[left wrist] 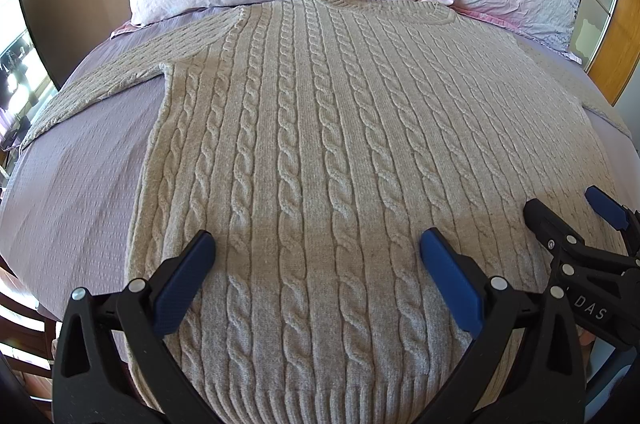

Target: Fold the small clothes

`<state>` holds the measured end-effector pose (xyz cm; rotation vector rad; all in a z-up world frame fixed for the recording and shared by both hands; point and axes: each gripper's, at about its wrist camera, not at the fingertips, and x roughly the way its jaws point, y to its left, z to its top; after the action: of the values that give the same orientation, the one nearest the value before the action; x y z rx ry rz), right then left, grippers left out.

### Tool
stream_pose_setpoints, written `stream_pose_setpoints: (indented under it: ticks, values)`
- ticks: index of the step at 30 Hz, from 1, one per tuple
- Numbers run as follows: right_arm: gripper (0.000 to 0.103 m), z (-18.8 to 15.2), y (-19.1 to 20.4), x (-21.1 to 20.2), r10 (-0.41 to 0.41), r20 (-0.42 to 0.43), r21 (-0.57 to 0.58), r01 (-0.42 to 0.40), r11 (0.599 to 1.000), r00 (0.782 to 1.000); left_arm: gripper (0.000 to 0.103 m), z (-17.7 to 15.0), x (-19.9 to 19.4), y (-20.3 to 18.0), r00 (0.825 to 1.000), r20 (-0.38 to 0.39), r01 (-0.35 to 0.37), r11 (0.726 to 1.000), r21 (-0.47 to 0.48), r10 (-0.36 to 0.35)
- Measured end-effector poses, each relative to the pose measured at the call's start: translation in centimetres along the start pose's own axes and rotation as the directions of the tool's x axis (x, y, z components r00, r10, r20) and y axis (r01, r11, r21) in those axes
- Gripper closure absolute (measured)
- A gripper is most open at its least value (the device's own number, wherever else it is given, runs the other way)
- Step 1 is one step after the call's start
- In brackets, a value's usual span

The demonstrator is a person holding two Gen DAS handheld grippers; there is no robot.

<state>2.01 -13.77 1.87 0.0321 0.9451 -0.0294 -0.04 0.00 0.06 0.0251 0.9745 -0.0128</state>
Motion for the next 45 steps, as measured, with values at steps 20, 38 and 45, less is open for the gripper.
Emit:
stream_pose_setpoints:
  ticks: [20,38,45]
  values:
    - [0.001,0.0,0.0,0.0,0.000,0.001,0.000,0.000,1.000,1.000,0.002,0.0,0.0,0.0,1.000,0.002,0.000,1.000,0.000,0.000]
    - [0.001,0.1,0.1,-0.1,0.003,0.006,-0.008,-0.003,1.000,1.000,0.002,0.5,-0.5,-0.1,1.000,-0.005,-0.002,1.000,0.008,0.002]
    - [0.001,0.0,-0.6,-0.4,0.086,0.037,-0.107,-0.081,0.991,0.996,0.002,0.6,-0.4,0.1,1.000,-0.007,0.006,1.000,0.018,-0.006]
